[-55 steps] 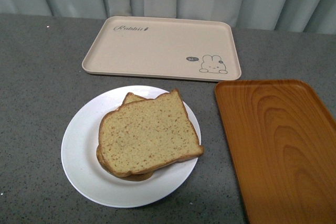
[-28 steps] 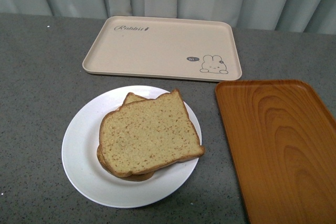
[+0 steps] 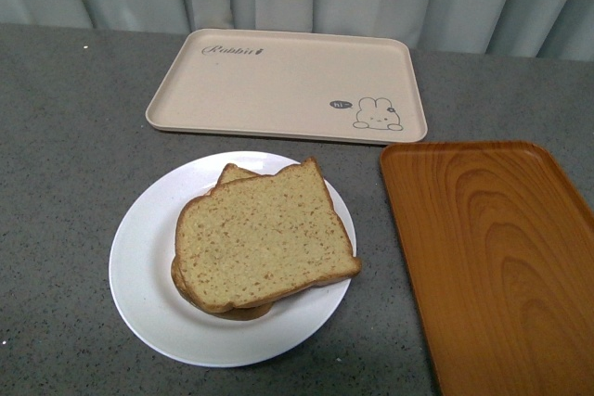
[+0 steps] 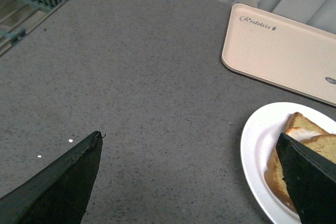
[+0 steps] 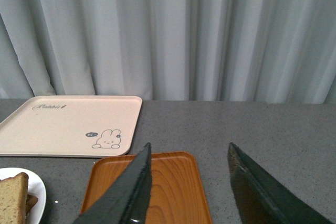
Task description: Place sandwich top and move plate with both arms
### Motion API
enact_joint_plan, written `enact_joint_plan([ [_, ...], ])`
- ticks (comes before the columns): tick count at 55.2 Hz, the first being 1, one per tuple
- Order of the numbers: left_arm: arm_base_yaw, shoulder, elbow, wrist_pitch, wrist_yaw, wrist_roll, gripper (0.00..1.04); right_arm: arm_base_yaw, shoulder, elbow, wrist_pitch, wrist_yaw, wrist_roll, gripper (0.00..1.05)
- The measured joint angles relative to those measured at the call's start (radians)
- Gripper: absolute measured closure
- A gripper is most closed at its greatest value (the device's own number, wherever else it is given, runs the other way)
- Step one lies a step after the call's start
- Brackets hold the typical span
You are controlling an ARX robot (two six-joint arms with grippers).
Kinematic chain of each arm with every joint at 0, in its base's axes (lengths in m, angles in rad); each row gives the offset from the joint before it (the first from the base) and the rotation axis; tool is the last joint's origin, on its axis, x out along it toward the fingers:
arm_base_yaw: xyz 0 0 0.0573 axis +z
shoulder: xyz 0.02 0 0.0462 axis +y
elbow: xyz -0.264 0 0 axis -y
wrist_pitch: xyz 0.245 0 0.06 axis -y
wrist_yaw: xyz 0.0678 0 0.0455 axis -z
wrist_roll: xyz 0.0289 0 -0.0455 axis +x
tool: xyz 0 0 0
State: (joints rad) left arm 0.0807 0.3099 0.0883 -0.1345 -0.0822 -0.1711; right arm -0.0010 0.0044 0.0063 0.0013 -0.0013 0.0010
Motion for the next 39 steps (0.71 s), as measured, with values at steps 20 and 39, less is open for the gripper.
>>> enact_joint_plan([
  [20,0.088,0.729,0.080,0.475,0.439,-0.267,0.06,0.000,0.000,0.000,0.000,0.000,0.001,0.09],
  [39,0.071,1.279,0.206,0.753,0.489,-0.474,0.06,0.000,0.000,0.000,0.000,0.000,0.000,0.09],
])
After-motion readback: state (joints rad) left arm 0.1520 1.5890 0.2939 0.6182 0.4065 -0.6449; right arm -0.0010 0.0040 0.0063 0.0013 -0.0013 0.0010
